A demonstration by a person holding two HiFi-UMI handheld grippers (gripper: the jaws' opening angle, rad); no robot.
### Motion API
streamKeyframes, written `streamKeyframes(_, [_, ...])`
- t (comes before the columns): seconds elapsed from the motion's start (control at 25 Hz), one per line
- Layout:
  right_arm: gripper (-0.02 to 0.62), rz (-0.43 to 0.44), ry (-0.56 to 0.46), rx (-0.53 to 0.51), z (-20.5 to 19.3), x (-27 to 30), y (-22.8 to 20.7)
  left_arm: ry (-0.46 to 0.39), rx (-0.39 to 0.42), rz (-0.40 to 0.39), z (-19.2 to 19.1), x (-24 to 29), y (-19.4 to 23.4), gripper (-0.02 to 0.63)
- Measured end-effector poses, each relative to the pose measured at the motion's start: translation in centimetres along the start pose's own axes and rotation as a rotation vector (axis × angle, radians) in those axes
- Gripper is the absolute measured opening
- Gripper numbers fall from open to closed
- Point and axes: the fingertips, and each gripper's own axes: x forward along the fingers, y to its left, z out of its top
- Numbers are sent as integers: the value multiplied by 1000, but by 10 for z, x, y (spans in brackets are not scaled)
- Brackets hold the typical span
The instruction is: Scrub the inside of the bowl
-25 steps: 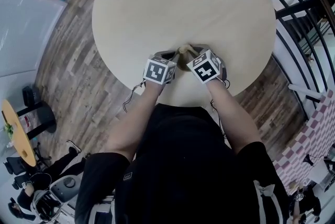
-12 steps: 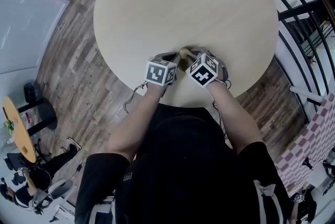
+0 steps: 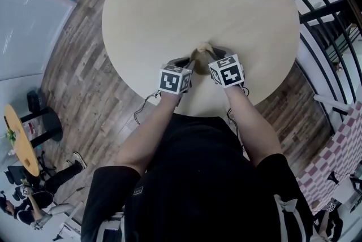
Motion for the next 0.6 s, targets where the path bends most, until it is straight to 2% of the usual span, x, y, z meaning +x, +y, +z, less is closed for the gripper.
streamKeyframes(0.16, [72,12,-50,42,10,-15,-7,-10,10,8,6,1,-1,57])
streamKeyframes(0.36, [72,25,-83,48,14,-32,-10,-9,125,62,8,-4,-4,58])
streamKeyframes(0.6, [72,48,-100,49,7,-44,-10,-42,162,98,13,-9,-3,63])
